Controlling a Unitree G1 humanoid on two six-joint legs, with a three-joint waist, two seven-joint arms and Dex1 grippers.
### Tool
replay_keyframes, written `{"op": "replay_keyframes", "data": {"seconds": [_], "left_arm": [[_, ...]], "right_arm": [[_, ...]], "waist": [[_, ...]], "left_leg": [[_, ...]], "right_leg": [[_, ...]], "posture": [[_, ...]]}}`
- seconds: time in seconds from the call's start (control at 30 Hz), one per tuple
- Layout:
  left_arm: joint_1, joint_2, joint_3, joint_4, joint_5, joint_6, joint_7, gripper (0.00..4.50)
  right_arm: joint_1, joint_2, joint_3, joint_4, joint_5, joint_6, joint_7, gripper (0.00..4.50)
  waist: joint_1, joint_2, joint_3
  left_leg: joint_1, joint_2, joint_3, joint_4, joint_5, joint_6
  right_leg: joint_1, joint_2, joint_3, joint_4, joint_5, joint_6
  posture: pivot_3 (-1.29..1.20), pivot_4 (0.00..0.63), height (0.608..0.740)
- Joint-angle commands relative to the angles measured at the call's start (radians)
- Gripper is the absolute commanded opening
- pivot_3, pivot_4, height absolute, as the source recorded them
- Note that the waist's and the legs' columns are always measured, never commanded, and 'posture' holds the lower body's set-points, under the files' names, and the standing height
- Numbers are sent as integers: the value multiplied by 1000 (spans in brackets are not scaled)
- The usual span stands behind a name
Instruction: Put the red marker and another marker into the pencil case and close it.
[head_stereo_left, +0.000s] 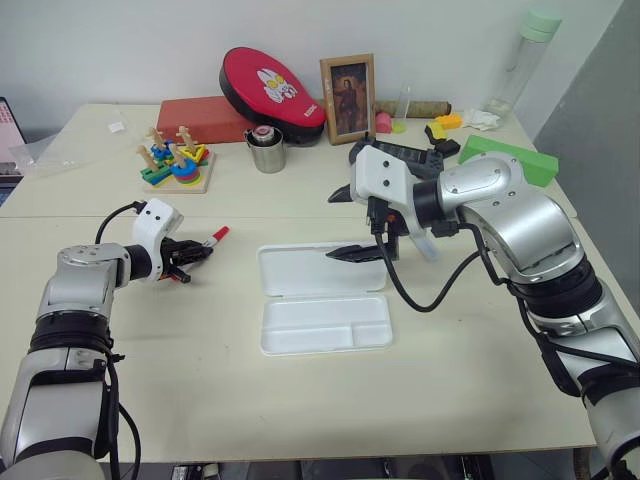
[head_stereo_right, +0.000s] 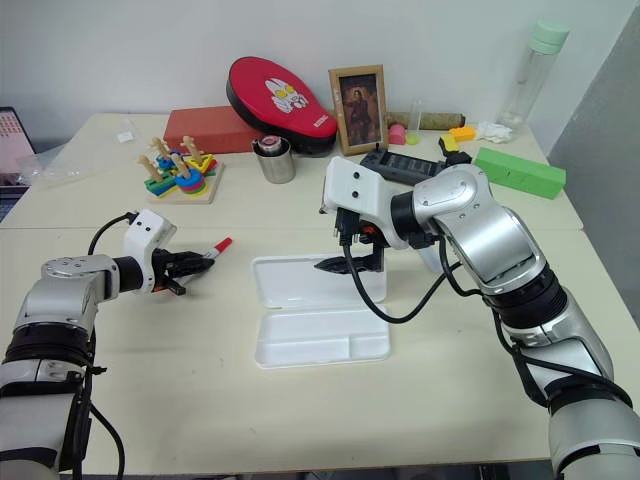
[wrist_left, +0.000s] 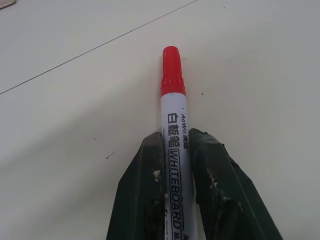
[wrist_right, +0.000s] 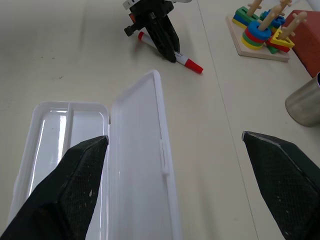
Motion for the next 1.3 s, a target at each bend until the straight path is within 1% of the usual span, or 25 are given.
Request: {"op": "replay_keyframes", "data": {"seconds": [0.03,0.27,0.4,0.63,0.77,0.87,0.97,1.1,1.17,1.2,1.27,1.3], "left_arm": [[16,-4,-23,13,22,-4,-13,419],[25,6,-32,2,32,-11,-27,415],[57,23,-27,-56,33,-11,-25,415],[223,103,73,-421,-76,126,-67,415],[327,187,189,-729,-180,261,-96,415],[366,237,253,-895,-255,349,-114,415],[409,292,295,-1015,-310,399,-154,415],[420,323,328,-1074,-363,427,-160,415],[397,319,334,-1101,-401,432,-160,415],[374,311,312,-1121,-424,434,-156,415],[322,275,239,-1160,-464,432,-144,415],[294,239,190,-1173,-472,430,-127,415]], "right_arm": [[-25,1,-31,-26,16,-2,-6,4500],[-19,0,-30,-32,16,1,-7,4500],[-13,-4,-31,-39,20,-4,-1,4500],[-2,-10,-44,-60,48,25,-4,4500],[13,-28,-51,-66,58,28,-3,4500],[25,-49,-61,-73,67,30,4,4500],[35,-71,-67,-73,69,25,6,4500],[45,-94,-73,-74,80,20,8,4500],[51,-106,-81,-72,83,25,5,4500],[54,-117,-86,-70,84,22,8,4500],[63,-141,-98,-66,85,21,13,4500],[69,-155,-103,-68,86,18,17,4500]], "waist": [[0,0,0],[0,0,0],[-1,0,0],[-7,0,0],[-8,0,0],[-4,0,1],[-2,0,1],[-1,2,1],[-1,2,1],[-1,2,1],[3,2,1],[6,2,1]], "left_leg": [[0,0,0,0,0,0],[0,0,0,0,0,0],[0,0,0,0,0,0],[0,0,0,-1,0,0],[-1,0,0,-1,0,0],[-1,0,0,-1,0,0],[0,0,0,-1,0,0],[0,0,0,-1,0,0],[0,1,0,-1,0,0],[0,1,0,-1,0,0],[0,1,0,-1,0,0],[-1,0,0,-1,0,0]], "right_leg": [[0,0,0,0,0,0],[0,0,0,0,0,0],[0,0,0,0,0,0],[-1,0,0,0,0,0],[-1,0,0,-1,0,0],[-1,0,0,0,0,0],[0,0,0,-1,0,0],[-1,0,0,-1,0,0],[-1,0,0,-1,0,0],[-1,0,1,-1,0,0],[-1,0,1,-1,0,0],[0,0,0,-1,0,0]], "posture": [[0,150,740],[0,150,740],[0,150,740],[0,150,740],[0,150,740],[0,150,740],[0,150,740],[0,150,740],[0,150,740],[0,150,740],[0,150,740],[0,150,740]]}}
